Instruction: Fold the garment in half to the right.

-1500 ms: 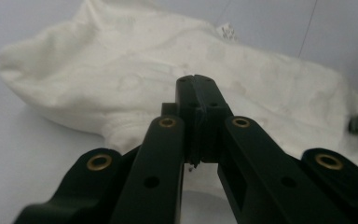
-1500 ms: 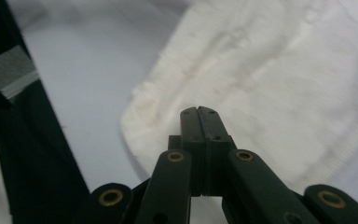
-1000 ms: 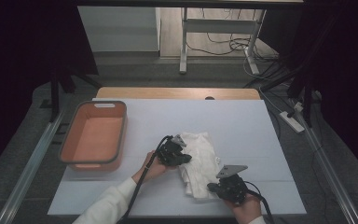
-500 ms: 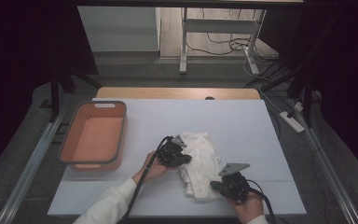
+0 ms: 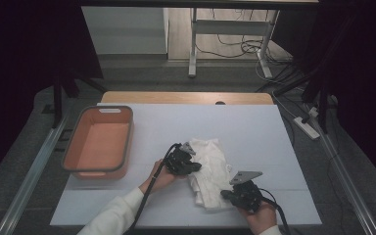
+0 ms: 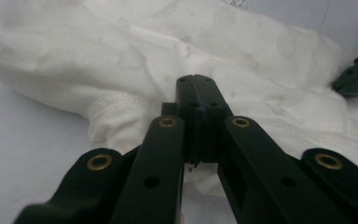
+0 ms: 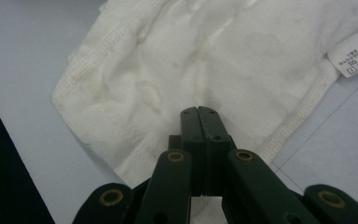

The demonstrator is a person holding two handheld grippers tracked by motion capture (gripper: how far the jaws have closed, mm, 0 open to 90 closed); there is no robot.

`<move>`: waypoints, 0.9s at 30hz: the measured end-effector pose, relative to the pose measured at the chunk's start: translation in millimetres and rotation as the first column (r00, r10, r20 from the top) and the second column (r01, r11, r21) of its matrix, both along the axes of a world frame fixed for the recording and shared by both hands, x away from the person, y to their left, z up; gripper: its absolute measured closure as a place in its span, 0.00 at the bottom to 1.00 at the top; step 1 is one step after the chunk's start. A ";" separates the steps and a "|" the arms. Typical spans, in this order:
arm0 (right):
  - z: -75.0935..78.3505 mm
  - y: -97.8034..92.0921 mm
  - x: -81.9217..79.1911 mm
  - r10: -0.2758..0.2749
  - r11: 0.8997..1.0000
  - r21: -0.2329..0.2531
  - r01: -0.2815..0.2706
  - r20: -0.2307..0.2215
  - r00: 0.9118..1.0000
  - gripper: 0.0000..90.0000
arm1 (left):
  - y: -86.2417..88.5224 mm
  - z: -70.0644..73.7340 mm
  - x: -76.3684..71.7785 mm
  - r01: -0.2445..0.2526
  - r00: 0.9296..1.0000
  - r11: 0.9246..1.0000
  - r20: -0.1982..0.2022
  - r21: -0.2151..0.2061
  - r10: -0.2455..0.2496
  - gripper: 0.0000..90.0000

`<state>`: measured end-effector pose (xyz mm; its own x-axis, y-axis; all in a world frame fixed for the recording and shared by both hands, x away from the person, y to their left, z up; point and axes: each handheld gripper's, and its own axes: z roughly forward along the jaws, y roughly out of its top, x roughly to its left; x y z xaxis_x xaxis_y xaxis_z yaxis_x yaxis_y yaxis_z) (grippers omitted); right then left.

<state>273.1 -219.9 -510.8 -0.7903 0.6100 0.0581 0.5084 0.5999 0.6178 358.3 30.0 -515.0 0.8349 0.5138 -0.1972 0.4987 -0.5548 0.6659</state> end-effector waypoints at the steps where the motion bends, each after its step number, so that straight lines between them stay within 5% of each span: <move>1: 0.0 0.2 -0.2 0.001 1.000 0.001 -0.001 0.004 1.000 1.00 | 1.6 1.4 1.1 -0.004 1.000 1.000 -0.001 -0.016 0.004 0.99; 10: 13.1 0.2 -5.3 0.051 0.995 0.082 -0.057 0.070 0.996 1.00 | 21.9 30.0 3.5 -0.106 0.991 0.985 0.072 -0.138 0.117 0.98; 13: 14.4 -1.4 -5.0 0.064 0.992 0.102 -0.072 0.081 0.995 0.98 | 25.1 33.1 4.1 -0.125 0.987 0.981 0.078 -0.147 0.137 0.87; 17: 15.5 -4.3 -1.3 0.071 0.988 0.132 -0.081 0.081 0.994 0.82 | 28.0 36.9 4.3 -0.162 0.981 0.976 0.082 -0.145 0.175 0.64; 21: 17.2 -6.8 2.8 0.070 0.983 0.165 -0.083 0.085 0.994 0.50 | 32.0 41.1 5.5 -0.208 0.973 0.968 0.070 -0.138 0.219 0.41; 24: 17.2 -4.8 2.5 0.084 0.985 0.141 -0.099 0.106 0.991 0.35 | 36.4 42.4 8.7 -0.231 0.969 0.962 0.054 -0.142 0.241 0.36; 27: 18.6 -1.1 1.5 0.118 0.982 0.132 -0.133 0.116 0.986 0.31 | 40.7 43.9 11.2 -0.238 0.968 0.961 0.047 -0.140 0.246 0.34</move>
